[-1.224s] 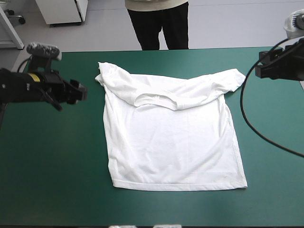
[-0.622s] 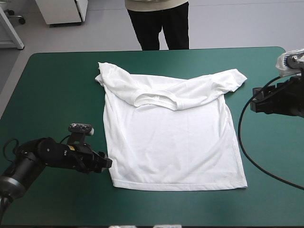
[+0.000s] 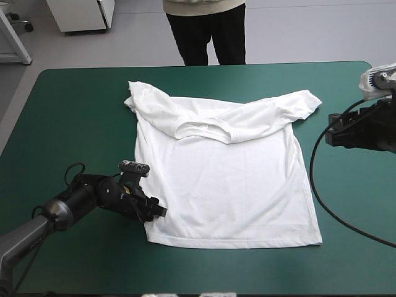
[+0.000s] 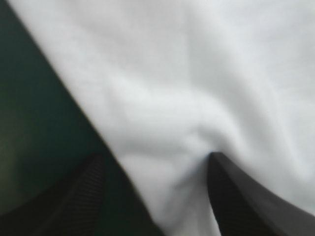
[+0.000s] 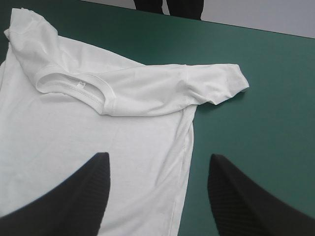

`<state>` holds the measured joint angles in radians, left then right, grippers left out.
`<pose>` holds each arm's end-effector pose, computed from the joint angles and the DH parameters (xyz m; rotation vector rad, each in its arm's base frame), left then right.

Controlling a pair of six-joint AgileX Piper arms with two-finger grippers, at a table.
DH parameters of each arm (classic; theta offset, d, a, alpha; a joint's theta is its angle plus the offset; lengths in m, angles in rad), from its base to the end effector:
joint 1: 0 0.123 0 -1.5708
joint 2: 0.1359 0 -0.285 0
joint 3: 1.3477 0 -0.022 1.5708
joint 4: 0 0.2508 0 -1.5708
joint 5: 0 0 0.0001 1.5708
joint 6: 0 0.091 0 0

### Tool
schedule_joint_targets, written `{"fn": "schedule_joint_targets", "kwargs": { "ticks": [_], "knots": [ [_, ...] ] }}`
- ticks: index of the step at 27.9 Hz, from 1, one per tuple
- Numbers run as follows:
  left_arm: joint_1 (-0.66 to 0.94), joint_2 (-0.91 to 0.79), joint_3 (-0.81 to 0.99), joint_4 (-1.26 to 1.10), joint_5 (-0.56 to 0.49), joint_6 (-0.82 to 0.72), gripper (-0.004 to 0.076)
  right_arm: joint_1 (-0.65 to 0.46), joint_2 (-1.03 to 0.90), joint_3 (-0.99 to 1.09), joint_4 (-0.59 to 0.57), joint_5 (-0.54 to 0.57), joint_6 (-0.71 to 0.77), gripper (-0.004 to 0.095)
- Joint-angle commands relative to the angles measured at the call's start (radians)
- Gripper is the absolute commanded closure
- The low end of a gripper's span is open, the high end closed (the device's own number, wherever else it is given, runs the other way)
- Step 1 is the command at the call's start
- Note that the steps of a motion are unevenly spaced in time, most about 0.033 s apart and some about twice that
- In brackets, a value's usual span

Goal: Fold the cloth

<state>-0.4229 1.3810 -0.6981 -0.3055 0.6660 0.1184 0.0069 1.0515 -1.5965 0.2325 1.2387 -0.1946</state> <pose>0.2061 -0.1113 0.2005 0.4672 2.8092 -0.3859 0.1559 0.0209 0.5032 -0.2593 2.1420 0.1741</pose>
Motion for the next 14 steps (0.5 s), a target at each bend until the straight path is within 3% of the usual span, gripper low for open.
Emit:
{"fn": "schedule_joint_targets", "kwargs": {
  "ticks": [1,3,7,8,14],
  "knots": [
    [-0.026,0.063,0.013,-0.068,-0.036,0.005,0.0292,-0.007,-0.014,-0.020,0.007,-0.055,-0.007,0.0384],
    [-0.026,0.070,0.013,-0.059,-0.036,0.005,0.0344,-0.007,-0.014,-0.020,0.008,-0.031,-0.007,0.0403],
    [-0.024,0.071,0.013,-0.012,-0.033,0.005,0.0685,-0.005,-0.004,0.017,-0.005,0.010,-0.011,0.0454],
    [-0.024,0.071,0.013,-0.010,-0.024,0.009,0.0731,-0.005,-0.004,0.040,-0.005,0.010,-0.011,0.0454],
    [-0.024,0.070,0.013,-0.012,-0.037,0.007,0.0733,-0.005,-0.004,0.272,-0.011,0.010,-0.003,0.0453]
  ]
}}
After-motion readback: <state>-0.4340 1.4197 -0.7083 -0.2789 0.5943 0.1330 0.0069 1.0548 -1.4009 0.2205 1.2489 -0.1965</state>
